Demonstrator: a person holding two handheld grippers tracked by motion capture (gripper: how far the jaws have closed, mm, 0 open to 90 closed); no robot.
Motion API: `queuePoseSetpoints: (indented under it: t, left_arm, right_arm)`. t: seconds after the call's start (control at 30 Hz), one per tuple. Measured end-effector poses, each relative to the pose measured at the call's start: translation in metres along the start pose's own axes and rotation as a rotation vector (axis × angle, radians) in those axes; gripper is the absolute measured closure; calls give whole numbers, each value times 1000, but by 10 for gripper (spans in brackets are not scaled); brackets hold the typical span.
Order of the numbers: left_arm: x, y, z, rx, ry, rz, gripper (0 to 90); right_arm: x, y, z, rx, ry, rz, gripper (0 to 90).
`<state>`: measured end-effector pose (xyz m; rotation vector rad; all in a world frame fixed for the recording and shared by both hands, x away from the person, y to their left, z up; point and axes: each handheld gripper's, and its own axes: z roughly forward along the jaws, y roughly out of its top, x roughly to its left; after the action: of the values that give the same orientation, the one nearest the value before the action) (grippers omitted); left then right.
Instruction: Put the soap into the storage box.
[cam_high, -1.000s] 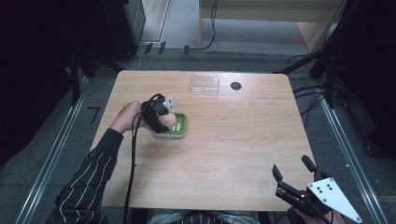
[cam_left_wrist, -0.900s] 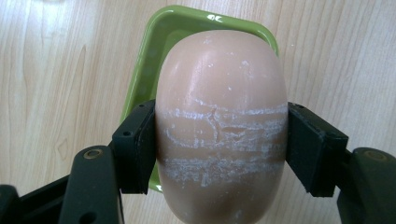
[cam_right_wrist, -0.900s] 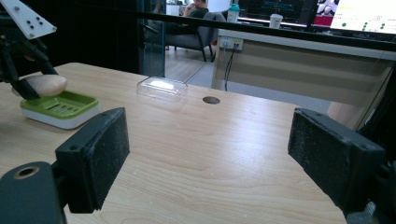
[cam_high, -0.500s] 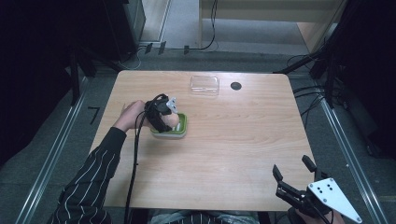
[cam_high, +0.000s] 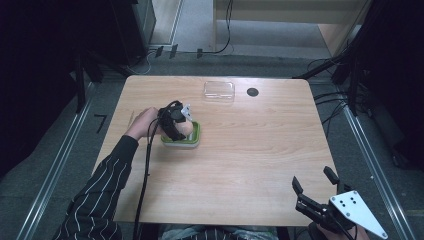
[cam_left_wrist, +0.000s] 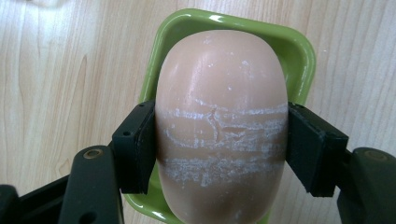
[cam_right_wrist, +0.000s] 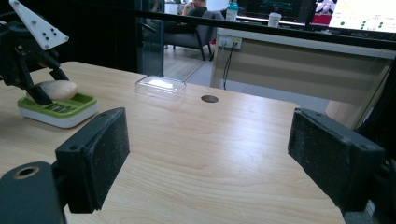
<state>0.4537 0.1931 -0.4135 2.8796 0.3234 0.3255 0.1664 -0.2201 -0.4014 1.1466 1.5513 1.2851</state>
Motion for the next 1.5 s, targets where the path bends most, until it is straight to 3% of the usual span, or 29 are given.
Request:
queuePoseSetpoints:
  t: [0.37, 0.7, 1.33, 1.5]
  left_arm:
    - [5, -3, 14, 8, -10, -71, 337]
    - [7, -2, 21, 28, -12, -78, 336]
    - [9, -5, 25, 15, -25, -158, 327]
    - [8, -4, 22, 14, -10, -156, 267]
  right_arm:
    - [-1, 0, -2, 4, -6, 1, 132]
    - [1, 0, -3, 4, -8, -3, 133]
    - [1, 0, -3, 3, -8, -1, 132]
    - [1, 0, -3, 4, -8, 0, 132]
